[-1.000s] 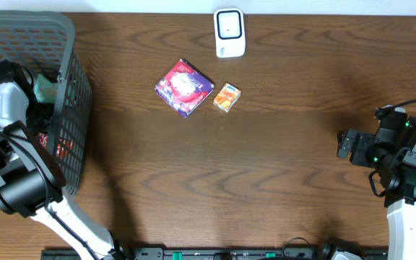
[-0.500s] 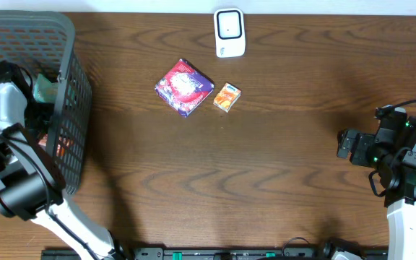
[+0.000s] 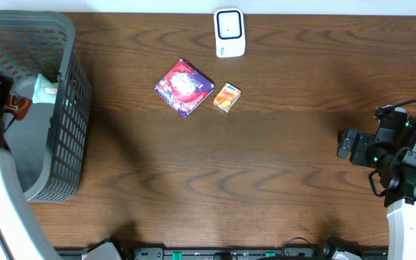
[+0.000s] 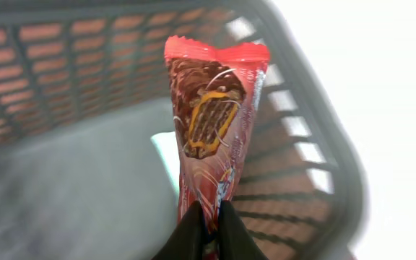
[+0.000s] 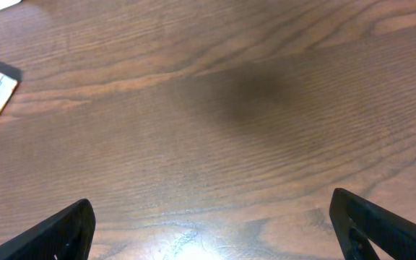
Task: Scan the item barcode
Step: 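Reach the left gripper into the basket and grasp the red chocolate bar, then carry the red chocolate bar under the scanner with the left gripper, then drop the chocolate bar on the table right of the Kleenex pack, then return the left gripper to the basket and grasp the mint-green pack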
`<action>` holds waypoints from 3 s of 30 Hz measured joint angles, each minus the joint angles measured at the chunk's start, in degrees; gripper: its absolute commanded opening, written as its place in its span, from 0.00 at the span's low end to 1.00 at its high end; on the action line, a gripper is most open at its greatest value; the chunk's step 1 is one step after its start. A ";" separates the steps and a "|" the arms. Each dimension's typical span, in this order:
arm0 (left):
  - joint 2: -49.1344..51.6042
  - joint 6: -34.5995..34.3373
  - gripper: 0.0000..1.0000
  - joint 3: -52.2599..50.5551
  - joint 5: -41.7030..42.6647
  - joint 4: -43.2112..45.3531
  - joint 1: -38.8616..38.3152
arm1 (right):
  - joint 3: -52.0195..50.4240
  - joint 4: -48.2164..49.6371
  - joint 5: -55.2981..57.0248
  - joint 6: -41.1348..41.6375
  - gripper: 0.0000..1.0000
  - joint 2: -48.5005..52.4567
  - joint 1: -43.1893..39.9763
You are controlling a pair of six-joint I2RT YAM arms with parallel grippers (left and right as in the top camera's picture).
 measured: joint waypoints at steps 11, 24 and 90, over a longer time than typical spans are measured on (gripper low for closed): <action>-6.01 7.80 0.07 0.02 18.84 5.84 -13.66 | 0.00 0.00 0.00 0.02 0.99 0.02 0.00; 17.46 13.60 0.07 0.00 24.02 11.98 -40.98 | 0.00 0.02 -0.02 0.02 0.99 0.02 0.00; 28.96 2.08 0.98 0.20 -3.23 13.57 2.12 | 0.00 0.00 0.00 0.02 0.99 0.02 0.00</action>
